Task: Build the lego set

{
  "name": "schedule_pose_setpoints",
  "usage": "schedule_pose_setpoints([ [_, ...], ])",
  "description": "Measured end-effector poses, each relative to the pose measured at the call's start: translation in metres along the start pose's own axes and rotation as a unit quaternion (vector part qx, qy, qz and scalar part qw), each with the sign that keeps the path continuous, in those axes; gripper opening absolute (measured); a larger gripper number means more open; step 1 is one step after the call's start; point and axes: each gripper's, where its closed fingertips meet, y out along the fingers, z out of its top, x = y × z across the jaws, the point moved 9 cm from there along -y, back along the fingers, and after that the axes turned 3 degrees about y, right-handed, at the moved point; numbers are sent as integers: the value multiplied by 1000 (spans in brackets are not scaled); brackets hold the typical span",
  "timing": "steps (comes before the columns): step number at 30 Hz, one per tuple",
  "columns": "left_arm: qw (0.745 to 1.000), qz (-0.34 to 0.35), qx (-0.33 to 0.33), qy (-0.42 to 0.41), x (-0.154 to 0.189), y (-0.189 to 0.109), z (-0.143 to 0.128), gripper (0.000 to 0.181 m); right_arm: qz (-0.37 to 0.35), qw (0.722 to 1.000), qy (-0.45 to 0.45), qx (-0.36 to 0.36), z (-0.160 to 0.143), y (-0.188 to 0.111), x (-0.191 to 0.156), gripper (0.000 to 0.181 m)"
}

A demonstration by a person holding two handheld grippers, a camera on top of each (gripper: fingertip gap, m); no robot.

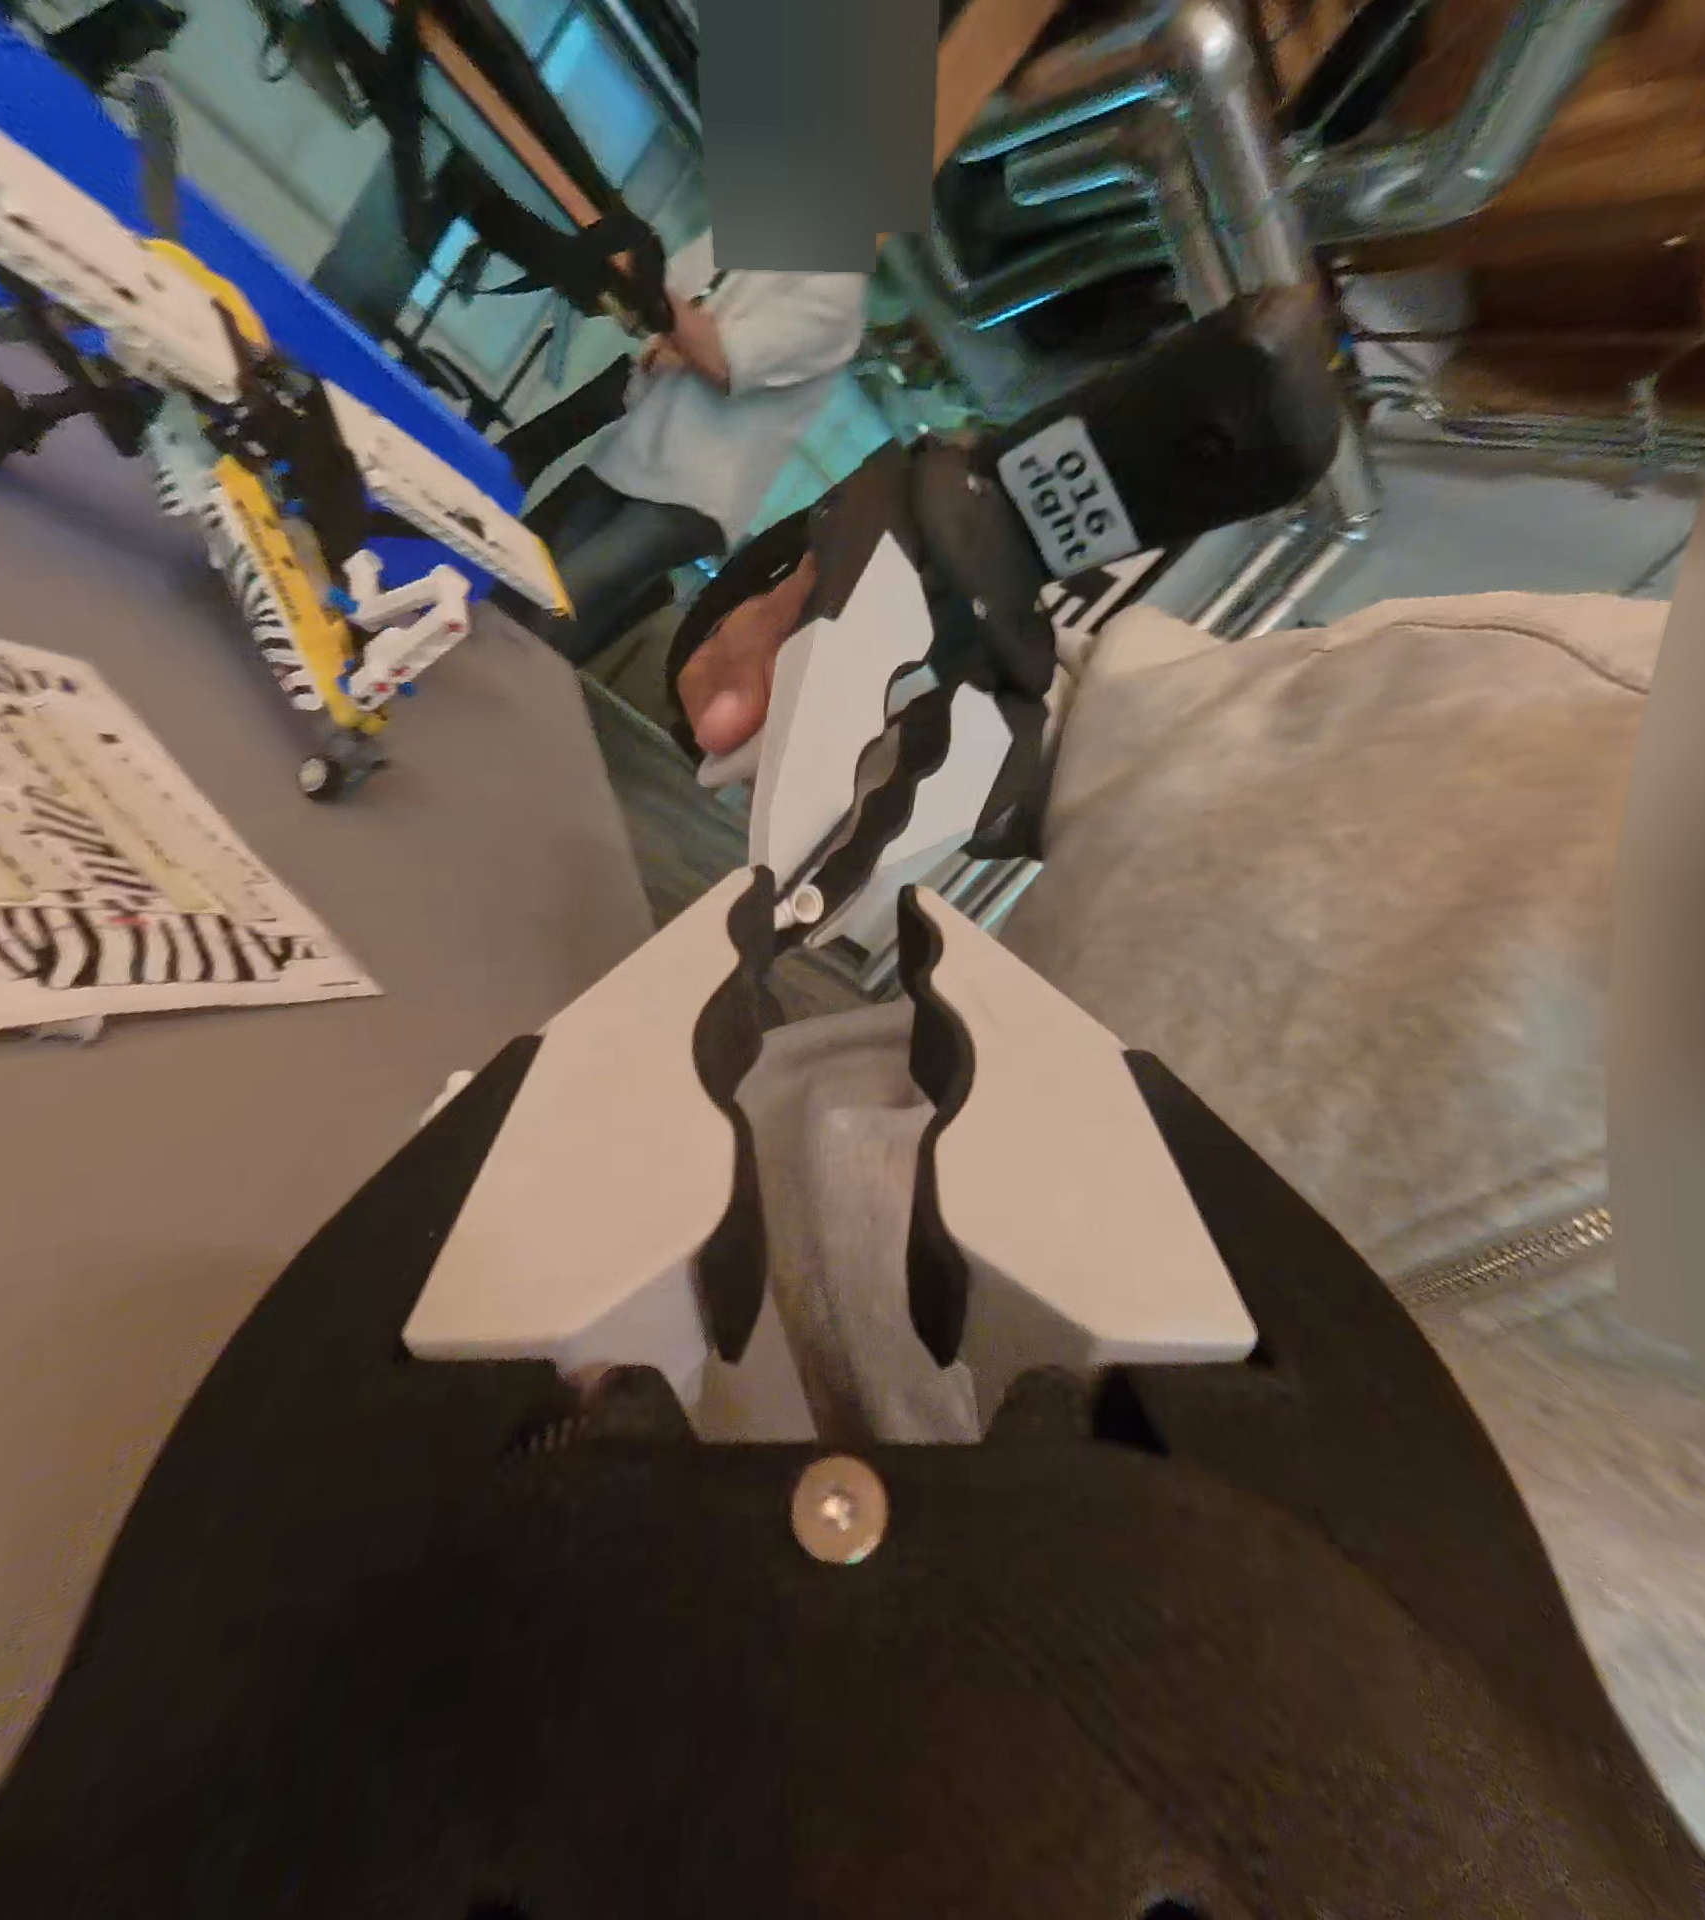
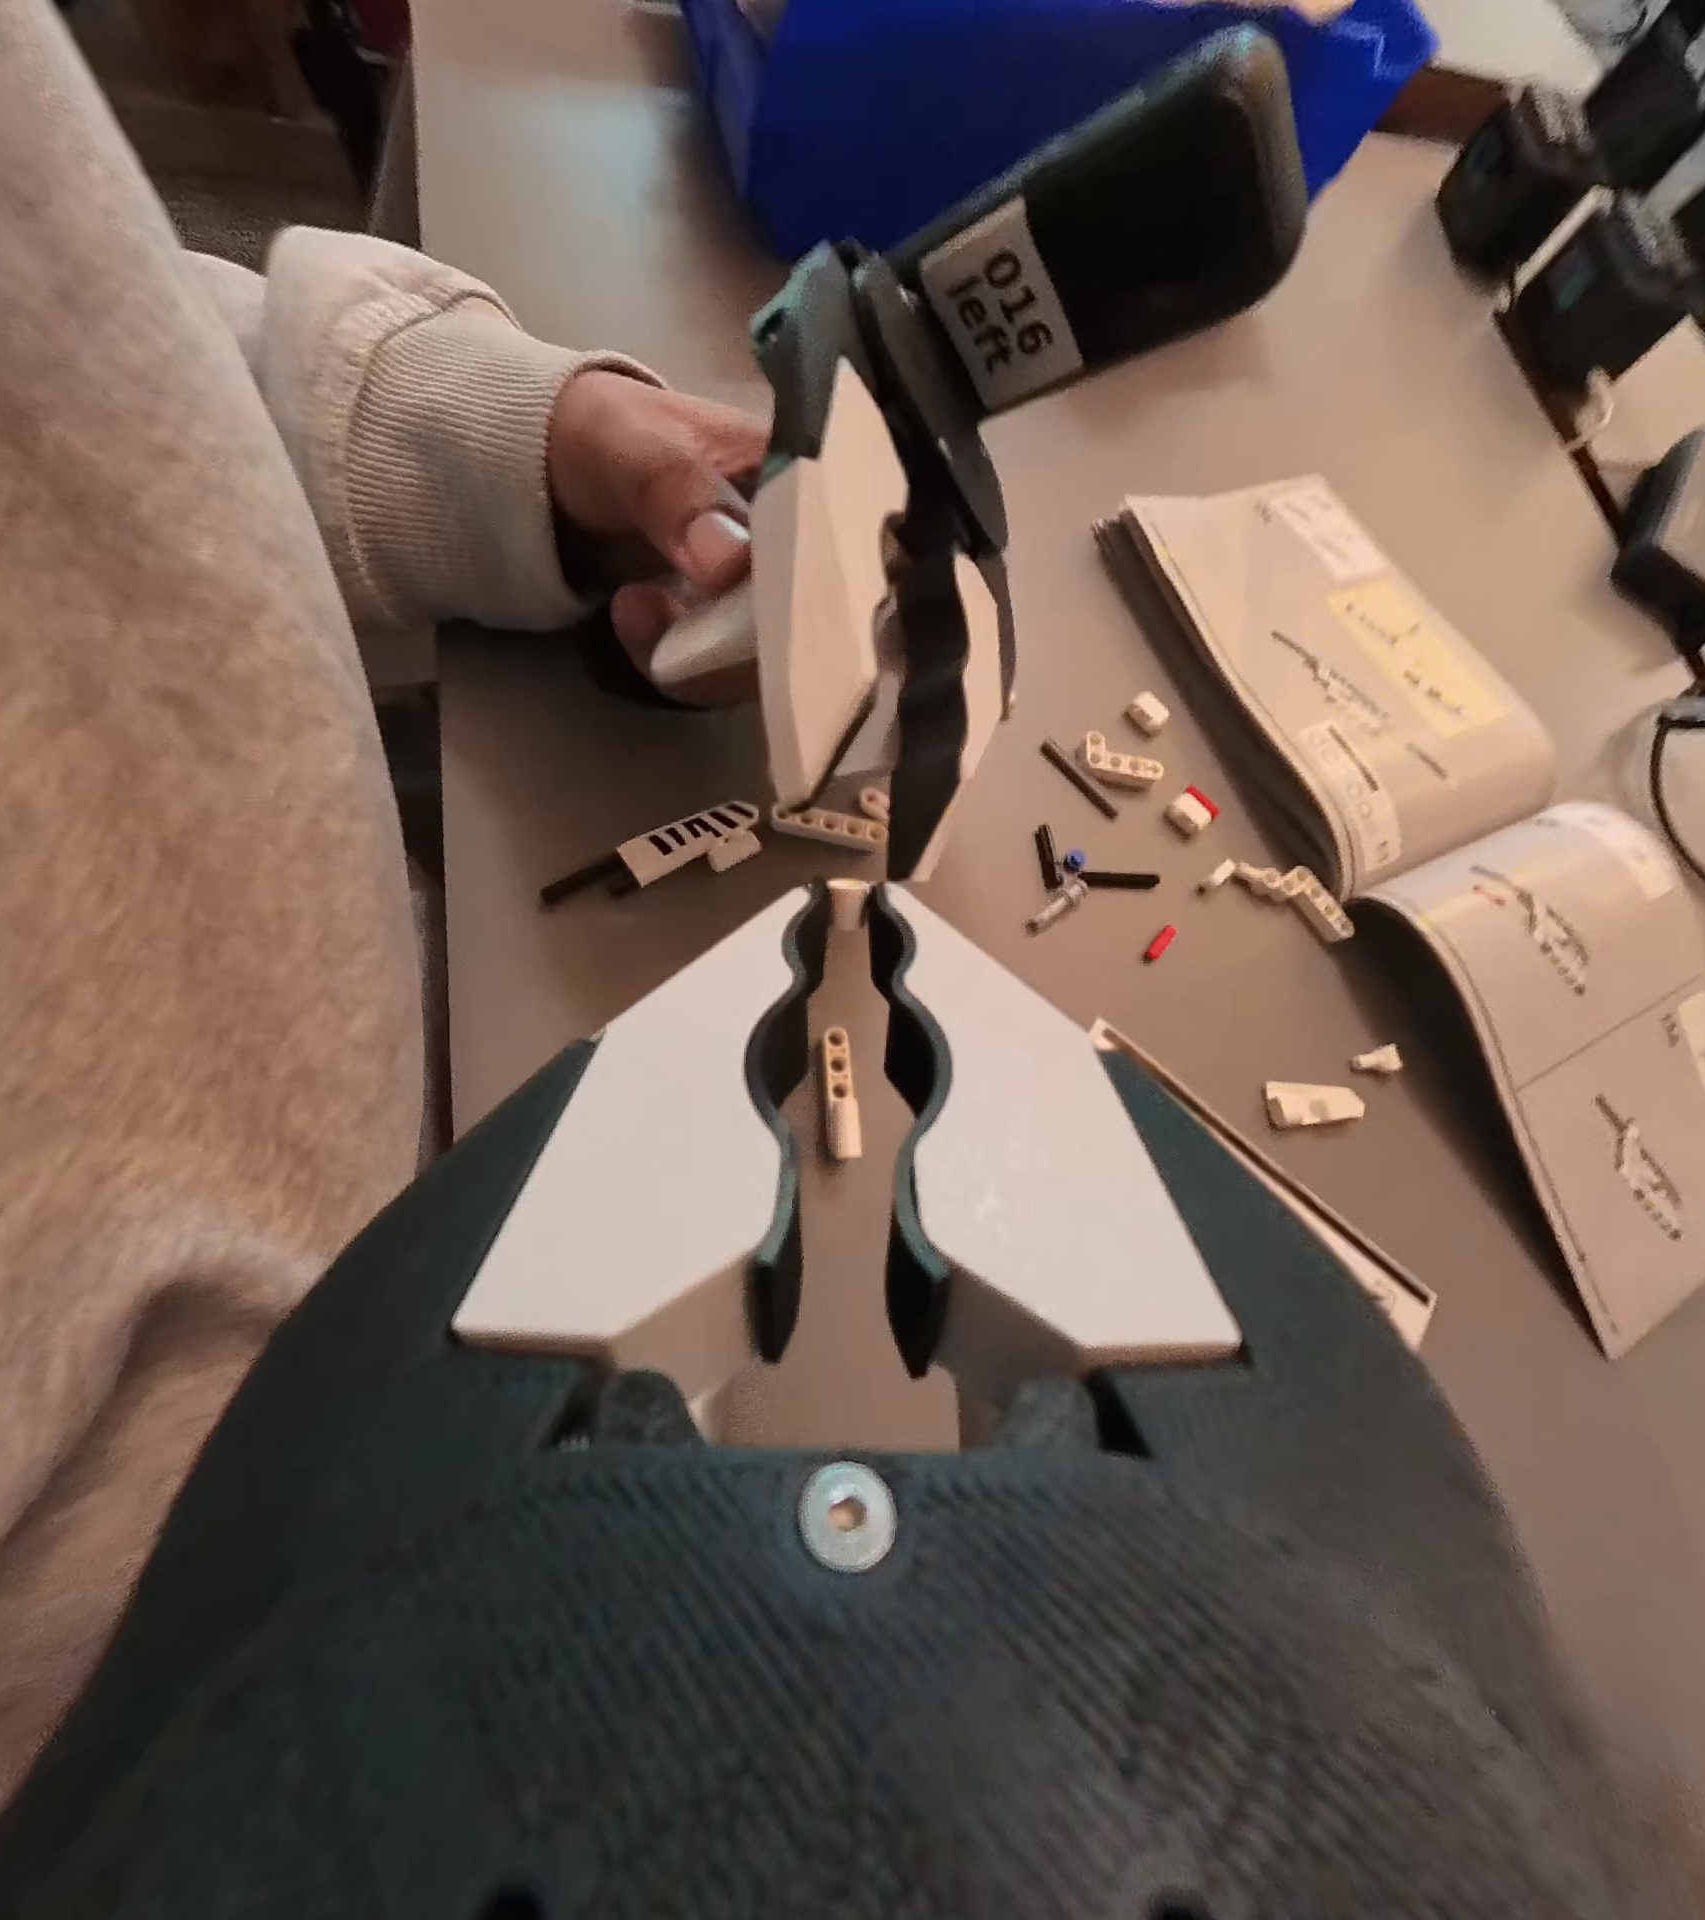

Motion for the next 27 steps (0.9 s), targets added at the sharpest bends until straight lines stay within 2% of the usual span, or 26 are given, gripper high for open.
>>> schedule_pose_setpoints([
  [1,1000,-7,-1,0,1,0,0,16,-1,1000,-12,9,1,-1,-3,6],
  [6,999,-30,11,4,6,-1,1,1,-4,999,2,48,9,-8,-8,6],
  [9,999,-45,18,20,11,0,2,3,7,995,64,70,12,-13,-5,6],
  [12,998,-2,18,66,14,5,3,33,40,984,144,96,11,-15,-4,6],
  [13,996,22,15,89,14,5,2,36,42,980,161,107,11,-16,-4,6],
  [15,992,39,19,115,16,5,3,27,41,975,179,122,12,-18,-2,6],
  [19,992,21,33,122,20,2,5,9,37,971,195,130,11,-18,-3,6],
  [27,991,5,41,131,23,1,5,2,48,955,245,157,10,-16,-2,5],
])
